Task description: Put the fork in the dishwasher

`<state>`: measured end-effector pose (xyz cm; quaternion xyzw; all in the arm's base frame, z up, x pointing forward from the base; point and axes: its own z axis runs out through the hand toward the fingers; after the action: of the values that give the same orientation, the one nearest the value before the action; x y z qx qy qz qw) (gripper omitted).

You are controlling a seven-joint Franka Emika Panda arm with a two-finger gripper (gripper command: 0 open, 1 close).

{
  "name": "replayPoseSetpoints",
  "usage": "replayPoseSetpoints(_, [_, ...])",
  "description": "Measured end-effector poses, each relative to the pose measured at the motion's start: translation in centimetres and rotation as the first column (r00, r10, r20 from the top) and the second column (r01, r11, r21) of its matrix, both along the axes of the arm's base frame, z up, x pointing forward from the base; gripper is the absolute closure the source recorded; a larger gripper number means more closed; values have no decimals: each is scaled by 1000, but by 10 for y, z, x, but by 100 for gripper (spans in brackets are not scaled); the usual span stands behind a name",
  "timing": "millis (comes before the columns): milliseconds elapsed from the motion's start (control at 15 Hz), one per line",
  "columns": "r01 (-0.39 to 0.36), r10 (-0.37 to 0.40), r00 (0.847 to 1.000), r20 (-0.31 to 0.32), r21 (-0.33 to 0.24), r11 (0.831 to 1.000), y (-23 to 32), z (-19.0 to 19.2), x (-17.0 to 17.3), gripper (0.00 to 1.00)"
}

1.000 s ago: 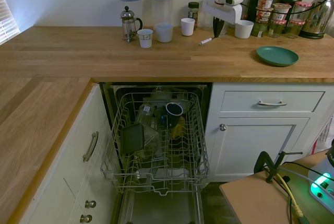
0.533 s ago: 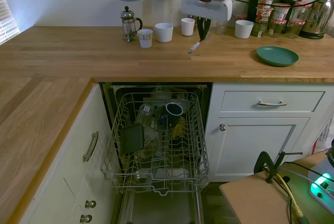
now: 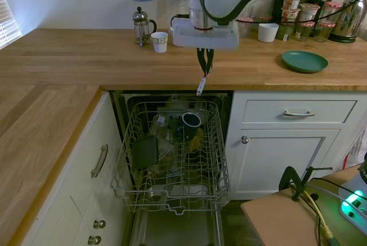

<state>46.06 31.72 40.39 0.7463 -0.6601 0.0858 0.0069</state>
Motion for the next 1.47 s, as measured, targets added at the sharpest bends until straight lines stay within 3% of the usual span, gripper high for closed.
replayPoseSetpoints(267, [-39,39,999,-4,-22,999,9,-9,-5,100])
replayPoseSetpoints(667, [-144,140,988,-62,-64,988,66,-47,-61,100])
replayPoseSetpoints(867, [-176,164,981,-107,-112,978,81,-89,-84,100])
replayPoseSetpoints(1133, [-248,228,963,-146,-138,959,90,-156,-89,100])
replayPoseSetpoints(1467, [-287,270,951,-148,-112,951,81,-227,-77,100])
